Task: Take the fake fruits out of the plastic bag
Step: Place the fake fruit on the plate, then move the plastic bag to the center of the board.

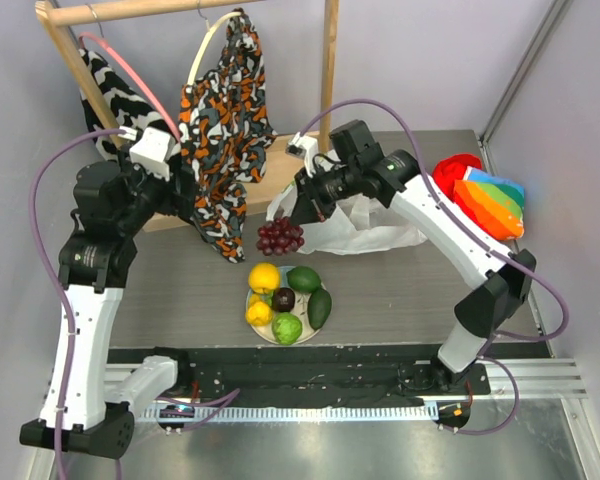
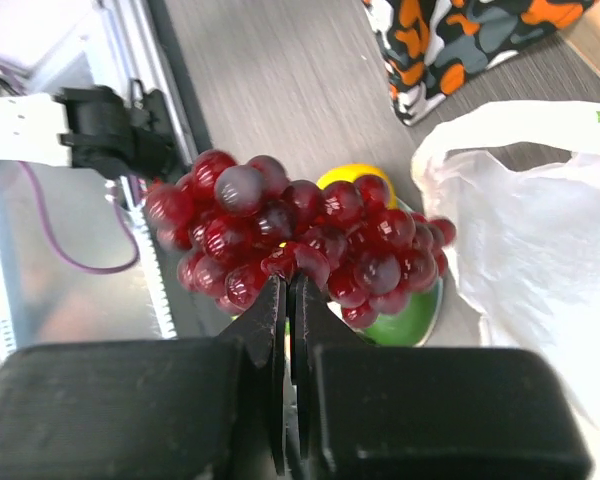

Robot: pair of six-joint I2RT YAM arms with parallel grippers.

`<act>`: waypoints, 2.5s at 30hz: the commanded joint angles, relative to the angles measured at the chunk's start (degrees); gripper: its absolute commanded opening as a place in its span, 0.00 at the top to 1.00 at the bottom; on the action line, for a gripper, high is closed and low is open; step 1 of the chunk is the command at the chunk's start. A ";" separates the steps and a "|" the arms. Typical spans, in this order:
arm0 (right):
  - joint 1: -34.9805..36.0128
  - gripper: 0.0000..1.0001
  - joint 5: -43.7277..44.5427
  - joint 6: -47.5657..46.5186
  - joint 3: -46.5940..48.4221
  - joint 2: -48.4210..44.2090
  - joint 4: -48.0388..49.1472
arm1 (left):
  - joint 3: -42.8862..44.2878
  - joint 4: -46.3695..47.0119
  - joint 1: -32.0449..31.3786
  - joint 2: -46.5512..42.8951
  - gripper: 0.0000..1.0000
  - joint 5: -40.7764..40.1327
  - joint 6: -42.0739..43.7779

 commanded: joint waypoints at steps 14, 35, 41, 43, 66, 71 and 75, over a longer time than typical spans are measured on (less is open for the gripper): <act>6.05 0.99 3.10 -15.00 -5.35 3.79 3.67 | 0.17 1.18 4.59 -2.33 0.16 4.74 -3.76; 9.74 0.97 1.70 -22.21 -11.33 1.86 0.15 | -0.89 2.67 5.03 -0.66 0.18 7.38 -4.73; 11.50 0.87 0.91 -22.39 -12.82 1.07 -0.55 | -0.89 3.02 5.03 0.13 0.18 8.26 -4.82; 12.20 0.77 0.64 -22.57 -13.70 0.63 -0.99 | -0.89 3.03 5.03 0.48 0.18 8.70 -4.91; -3.69 0.34 9.60 -21.16 -12.83 -1.93 -3.98 | 1.39 3.29 5.03 4.61 0.18 11.25 -4.56; -9.94 0.35 11.80 -28.44 -12.74 0.62 -8.27 | 2.27 2.85 5.03 5.22 0.18 10.28 -3.33; -10.03 0.37 10.66 -37.49 -15.45 0.10 -12.85 | 2.54 2.85 5.03 5.58 0.18 9.67 -2.97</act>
